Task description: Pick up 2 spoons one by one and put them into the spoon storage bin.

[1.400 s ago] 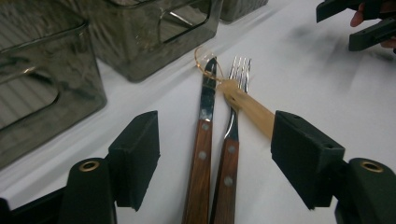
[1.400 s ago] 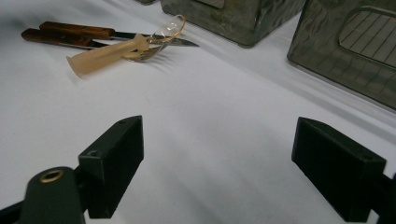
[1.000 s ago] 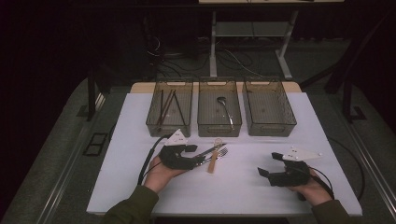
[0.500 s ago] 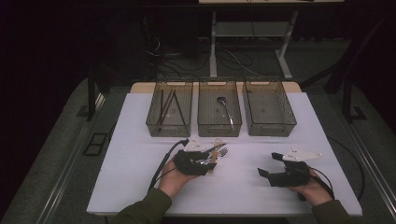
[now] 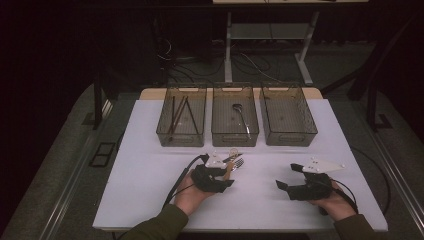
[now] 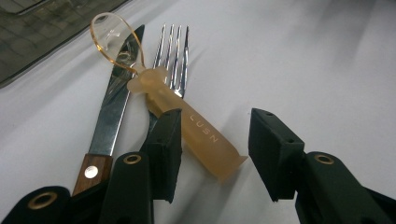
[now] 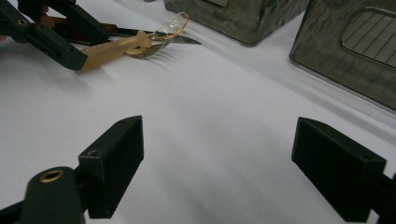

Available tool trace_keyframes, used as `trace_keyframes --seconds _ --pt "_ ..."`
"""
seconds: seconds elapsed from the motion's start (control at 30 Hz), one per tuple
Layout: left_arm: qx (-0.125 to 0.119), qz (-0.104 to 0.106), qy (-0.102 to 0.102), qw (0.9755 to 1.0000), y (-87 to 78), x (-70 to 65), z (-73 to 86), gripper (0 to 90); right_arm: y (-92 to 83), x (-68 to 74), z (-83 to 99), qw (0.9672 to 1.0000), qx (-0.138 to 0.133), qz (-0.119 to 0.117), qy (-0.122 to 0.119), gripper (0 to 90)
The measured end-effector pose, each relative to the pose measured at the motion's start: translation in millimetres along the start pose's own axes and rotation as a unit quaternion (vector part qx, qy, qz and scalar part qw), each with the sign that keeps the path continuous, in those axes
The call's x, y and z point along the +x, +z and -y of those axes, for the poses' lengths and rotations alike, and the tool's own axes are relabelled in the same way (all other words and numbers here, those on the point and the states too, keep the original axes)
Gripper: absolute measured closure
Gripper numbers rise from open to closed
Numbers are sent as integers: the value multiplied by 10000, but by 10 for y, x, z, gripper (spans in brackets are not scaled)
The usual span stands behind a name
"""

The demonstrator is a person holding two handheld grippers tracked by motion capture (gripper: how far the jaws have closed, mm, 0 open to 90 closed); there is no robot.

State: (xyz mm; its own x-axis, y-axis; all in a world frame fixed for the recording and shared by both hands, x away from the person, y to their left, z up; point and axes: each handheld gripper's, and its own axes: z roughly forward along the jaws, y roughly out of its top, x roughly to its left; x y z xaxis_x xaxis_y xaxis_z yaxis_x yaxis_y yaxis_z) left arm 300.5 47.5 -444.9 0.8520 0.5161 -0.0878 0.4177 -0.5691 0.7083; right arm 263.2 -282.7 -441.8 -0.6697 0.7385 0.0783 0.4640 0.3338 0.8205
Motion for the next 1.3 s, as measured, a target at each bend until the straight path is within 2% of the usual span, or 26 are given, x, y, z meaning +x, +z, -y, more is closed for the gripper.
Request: trace_keyframes --seconds 0.07,0.1,0.2,0.23,0.47,0.73,0.77,0.8,0.87,0.93,1.2,1.3 --pt "6 -6 -36 10000 10 -3 6 539 1 1 0 10000 11 -2 11 168" --pt "61 -13 17 10000 7 3 7 538 1 1 0 10000 6 -1 5 168" --pt "46 -32 -138 9999 38 -14 22 536 1 -1 -1 10000 -8 4 -13 168" --pt "104 -37 -68 9999 28 -4 24 535 0 -1 -1 10000 -8 4 -12 168" --pt "103 -149 -149 9997 33 -30 25 547 0 1 -1 10000 0 1 -12 168" --pt "77 -371 -310 9988 36 -67 23 610 0 0 -1 10000 3 3 -9 168" --pt "68 -387 -267 9989 37 -60 22 622 1 0 -1 10000 6 4 -10 168" --pt "46 -403 -364 9985 38 -72 26 629 1 0 -1 10000 5 2 -10 168" --pt "28 -441 -344 9984 39 -73 26 640 0 -2 -1 10000 -2 1 -25 168" --pt "1 -477 -425 9980 42 -89 29 657 -1 -2 -1 10000 -8 2 -26 168" --pt "-50 -573 -377 9976 32 -96 32 723 -14 -9 0 10000 -14 -9 -9 168" --pt "-82 -574 -433 9974 25 -72 35 729 -16 -7 -2 10000 -30 -24 -21 168"
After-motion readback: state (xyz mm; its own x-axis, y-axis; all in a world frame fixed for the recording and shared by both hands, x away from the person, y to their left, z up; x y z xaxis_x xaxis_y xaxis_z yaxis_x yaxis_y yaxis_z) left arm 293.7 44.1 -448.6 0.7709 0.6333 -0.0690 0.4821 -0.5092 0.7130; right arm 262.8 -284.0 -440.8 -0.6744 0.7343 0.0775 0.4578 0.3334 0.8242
